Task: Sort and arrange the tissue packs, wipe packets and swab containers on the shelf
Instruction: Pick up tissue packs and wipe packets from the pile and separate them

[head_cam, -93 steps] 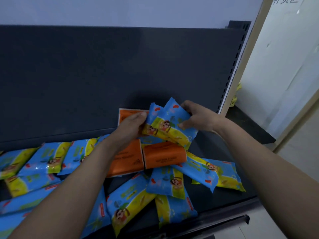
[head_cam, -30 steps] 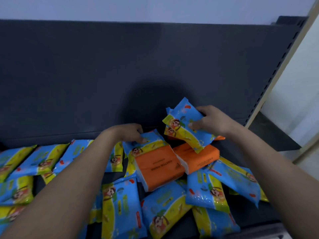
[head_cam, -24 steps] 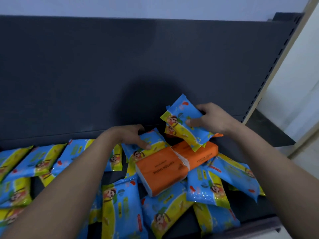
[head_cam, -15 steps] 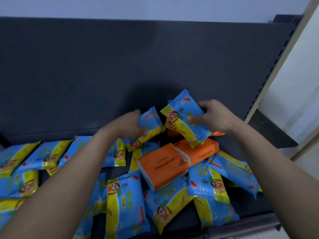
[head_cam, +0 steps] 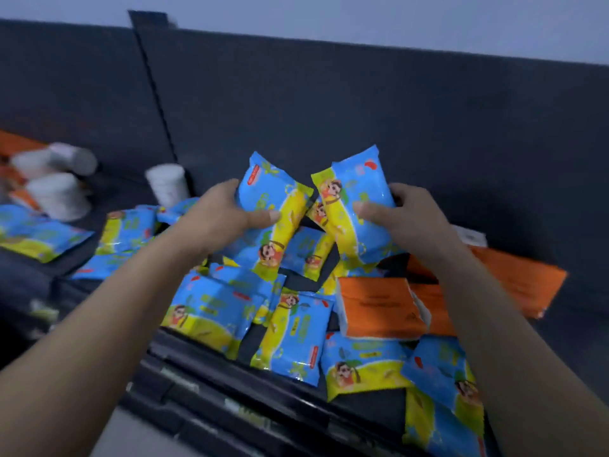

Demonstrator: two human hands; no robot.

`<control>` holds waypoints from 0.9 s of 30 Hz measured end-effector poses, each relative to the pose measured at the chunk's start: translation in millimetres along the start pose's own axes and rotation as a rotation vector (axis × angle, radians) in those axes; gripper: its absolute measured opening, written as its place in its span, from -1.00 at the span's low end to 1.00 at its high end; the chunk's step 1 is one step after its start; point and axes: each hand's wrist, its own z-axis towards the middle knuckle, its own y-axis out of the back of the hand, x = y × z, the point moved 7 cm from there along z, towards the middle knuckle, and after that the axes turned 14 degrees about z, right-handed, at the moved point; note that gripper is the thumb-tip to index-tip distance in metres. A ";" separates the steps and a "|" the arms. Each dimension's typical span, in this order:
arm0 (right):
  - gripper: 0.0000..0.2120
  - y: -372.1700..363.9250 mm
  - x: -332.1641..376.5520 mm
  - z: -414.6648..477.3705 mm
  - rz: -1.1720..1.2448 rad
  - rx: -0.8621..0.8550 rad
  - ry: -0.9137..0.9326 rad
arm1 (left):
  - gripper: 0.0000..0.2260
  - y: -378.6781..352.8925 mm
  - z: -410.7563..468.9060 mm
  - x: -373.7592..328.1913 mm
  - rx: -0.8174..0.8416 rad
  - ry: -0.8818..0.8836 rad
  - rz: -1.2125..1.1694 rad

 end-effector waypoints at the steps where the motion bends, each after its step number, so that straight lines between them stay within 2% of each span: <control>1: -0.82 -16.8 0.0 1.6 0.044 0.034 -0.006 | -0.84 8.8 -10.2 13.8 -0.004 0.068 -0.105; 4: -0.80 -77.9 4.6 2.9 0.108 0.164 -0.020 | -0.95 47.2 -40.0 55.9 -0.096 0.206 -0.213; 8: -0.81 -154.1 22.6 1.7 0.033 0.307 0.014 | -0.91 106.5 -68.1 102.0 -0.262 0.255 -0.135; 15: -0.88 -305.5 53.3 1.0 -0.003 0.424 0.090 | -0.89 209.2 -96.3 182.8 -0.314 0.245 -0.148; 20: -0.77 -415.8 68.9 5.1 -0.047 0.420 0.115 | -0.73 297.0 -106.3 248.3 -0.331 0.227 -0.133; 27: -0.79 -510.5 84.1 30.4 -0.116 0.345 0.146 | -0.76 383.9 -92.7 312.5 -0.398 0.224 -0.125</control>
